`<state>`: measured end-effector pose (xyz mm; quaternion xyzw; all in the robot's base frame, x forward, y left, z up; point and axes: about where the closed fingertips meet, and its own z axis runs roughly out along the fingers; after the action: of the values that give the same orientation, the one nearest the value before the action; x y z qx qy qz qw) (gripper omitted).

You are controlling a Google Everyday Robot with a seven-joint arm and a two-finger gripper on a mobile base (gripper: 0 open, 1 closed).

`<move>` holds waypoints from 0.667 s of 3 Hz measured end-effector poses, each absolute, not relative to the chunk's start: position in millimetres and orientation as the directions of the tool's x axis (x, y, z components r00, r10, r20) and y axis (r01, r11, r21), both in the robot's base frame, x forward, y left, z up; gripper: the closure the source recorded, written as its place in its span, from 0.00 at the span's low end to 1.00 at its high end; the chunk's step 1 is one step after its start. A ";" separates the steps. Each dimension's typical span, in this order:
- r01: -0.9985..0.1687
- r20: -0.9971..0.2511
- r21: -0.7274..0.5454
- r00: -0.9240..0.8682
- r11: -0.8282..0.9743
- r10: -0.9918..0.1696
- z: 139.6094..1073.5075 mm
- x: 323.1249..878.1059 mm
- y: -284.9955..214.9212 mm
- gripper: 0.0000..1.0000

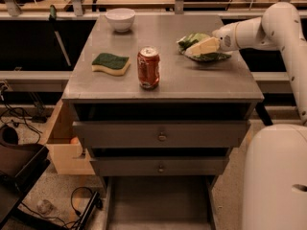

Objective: Place green jalapeno chip bag into bottom drawer

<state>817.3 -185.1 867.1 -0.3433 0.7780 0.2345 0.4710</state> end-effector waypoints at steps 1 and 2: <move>-0.751 -0.874 0.083 -0.371 0.655 -0.314 845.3 824.7 -177.4 0.15; -0.753 -0.874 0.085 -0.371 0.652 -0.315 843.6 825.5 -174.5 0.39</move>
Offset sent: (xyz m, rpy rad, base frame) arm 0.0059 0.0063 -0.0172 -0.0011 0.0449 -0.0008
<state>825.5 -174.5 843.6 -0.3375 0.7910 0.2448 0.4477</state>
